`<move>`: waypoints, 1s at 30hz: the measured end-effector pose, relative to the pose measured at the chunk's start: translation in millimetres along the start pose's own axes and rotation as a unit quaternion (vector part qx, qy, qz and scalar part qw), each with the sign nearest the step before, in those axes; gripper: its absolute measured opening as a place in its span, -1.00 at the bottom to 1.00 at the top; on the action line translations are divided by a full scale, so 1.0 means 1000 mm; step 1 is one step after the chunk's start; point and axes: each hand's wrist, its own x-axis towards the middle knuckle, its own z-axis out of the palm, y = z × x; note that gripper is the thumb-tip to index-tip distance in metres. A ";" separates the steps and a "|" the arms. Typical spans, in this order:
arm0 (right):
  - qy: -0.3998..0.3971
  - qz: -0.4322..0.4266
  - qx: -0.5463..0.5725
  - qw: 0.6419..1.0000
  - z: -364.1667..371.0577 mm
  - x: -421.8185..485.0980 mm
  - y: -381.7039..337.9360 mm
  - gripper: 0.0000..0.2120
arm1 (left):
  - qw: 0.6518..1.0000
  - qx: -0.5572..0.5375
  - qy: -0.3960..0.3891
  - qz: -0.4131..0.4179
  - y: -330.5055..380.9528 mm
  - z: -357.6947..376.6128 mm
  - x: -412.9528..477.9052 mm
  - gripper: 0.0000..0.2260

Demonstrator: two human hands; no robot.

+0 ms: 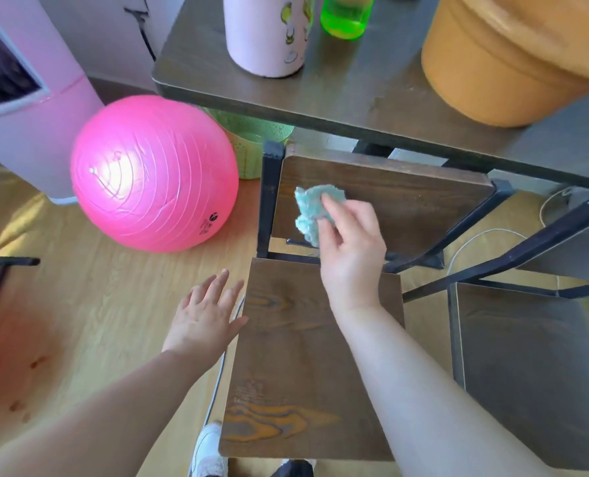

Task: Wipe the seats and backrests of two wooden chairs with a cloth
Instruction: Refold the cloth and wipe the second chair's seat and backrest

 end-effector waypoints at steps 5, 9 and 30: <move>0.032 -0.164 -0.046 0.985 0.008 0.064 -0.011 -0.75 | 1.000 -0.009 0.014 0.007 -0.007 -0.007 0.007 -0.40; 0.002 -0.237 -0.089 0.967 0.015 0.068 0.003 -0.75 | 1.000 -0.013 0.015 0.007 -0.012 0.001 0.010 -0.38; -0.288 0.086 -0.112 0.947 0.075 -0.040 0.074 -0.80 | 1.000 -0.009 -0.012 -0.010 -0.026 0.034 0.031 -0.36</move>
